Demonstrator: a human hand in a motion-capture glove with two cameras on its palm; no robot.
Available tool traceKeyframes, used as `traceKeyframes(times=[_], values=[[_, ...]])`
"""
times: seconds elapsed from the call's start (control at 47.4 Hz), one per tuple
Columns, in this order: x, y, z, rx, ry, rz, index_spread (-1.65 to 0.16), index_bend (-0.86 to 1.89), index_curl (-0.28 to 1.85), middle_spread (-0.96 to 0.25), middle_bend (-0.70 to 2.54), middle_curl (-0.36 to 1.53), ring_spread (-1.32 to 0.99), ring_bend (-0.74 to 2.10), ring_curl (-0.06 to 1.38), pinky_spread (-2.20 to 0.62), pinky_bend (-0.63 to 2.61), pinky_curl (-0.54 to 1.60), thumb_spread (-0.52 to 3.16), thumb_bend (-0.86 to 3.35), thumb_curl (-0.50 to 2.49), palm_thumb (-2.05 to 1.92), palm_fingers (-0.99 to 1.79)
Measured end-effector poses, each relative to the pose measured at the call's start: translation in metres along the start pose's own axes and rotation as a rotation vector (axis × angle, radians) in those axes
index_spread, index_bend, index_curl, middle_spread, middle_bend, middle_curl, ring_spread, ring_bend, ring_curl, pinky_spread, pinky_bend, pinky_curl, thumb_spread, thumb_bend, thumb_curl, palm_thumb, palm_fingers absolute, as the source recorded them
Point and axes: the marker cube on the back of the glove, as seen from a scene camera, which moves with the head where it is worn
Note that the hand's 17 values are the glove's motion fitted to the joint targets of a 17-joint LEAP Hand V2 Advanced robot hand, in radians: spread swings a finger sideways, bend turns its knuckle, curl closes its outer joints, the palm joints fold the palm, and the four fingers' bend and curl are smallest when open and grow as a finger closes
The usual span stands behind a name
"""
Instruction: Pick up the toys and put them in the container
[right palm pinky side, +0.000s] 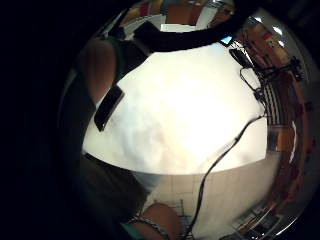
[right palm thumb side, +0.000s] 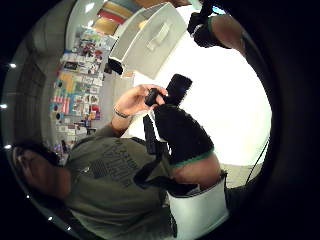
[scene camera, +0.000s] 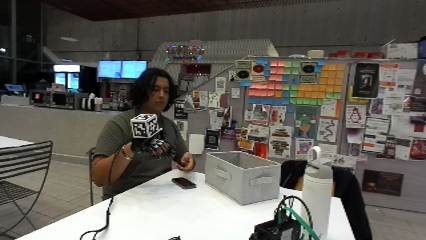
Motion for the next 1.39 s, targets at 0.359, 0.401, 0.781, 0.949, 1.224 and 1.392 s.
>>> traceKeyframes(times=[0.359, 0.401, 0.781, 0.949, 1.224, 1.392], values=[[0.004, 0.003, 0.002, -0.003, -0.012, -0.02, -0.44, 0.22, 0.51, -0.18, 0.19, 0.4, -0.2, 0.51, 0.18, 0.02, 0.52, 0.34, 1.38, -0.03, 0.22, -0.04, 0.35], [0.005, 0.002, 0.002, -0.002, -0.017, -0.019, -0.44, 0.22, 0.51, -0.18, 0.19, 0.4, -0.2, 0.51, 0.18, 0.02, 0.52, 0.34, 1.38, -0.03, 0.22, -0.04, 0.36], [0.007, 0.002, 0.008, -0.008, -0.023, -0.021, -0.44, 0.22, 0.51, -0.17, 0.19, 0.39, -0.2, 0.52, 0.18, 0.03, 0.52, 0.34, 1.38, -0.03, 0.23, -0.04, 0.35], [0.004, 0.005, 0.012, -0.019, -0.035, -0.029, -0.44, 0.22, 0.51, -0.17, 0.19, 0.39, -0.2, 0.52, 0.18, 0.02, 0.52, 0.34, 1.38, -0.03, 0.23, -0.04, 0.35], [-0.002, 0.006, 0.016, -0.009, -0.044, -0.024, -0.44, 0.22, 0.52, -0.17, 0.19, 0.39, -0.2, 0.51, 0.18, 0.02, 0.52, 0.34, 1.38, -0.03, 0.23, -0.04, 0.35], [0.005, 0.004, 0.016, -0.016, -0.036, -0.027, -0.44, 0.22, 0.52, -0.17, 0.19, 0.39, -0.2, 0.51, 0.18, 0.02, 0.52, 0.34, 1.38, -0.03, 0.23, -0.04, 0.35]])
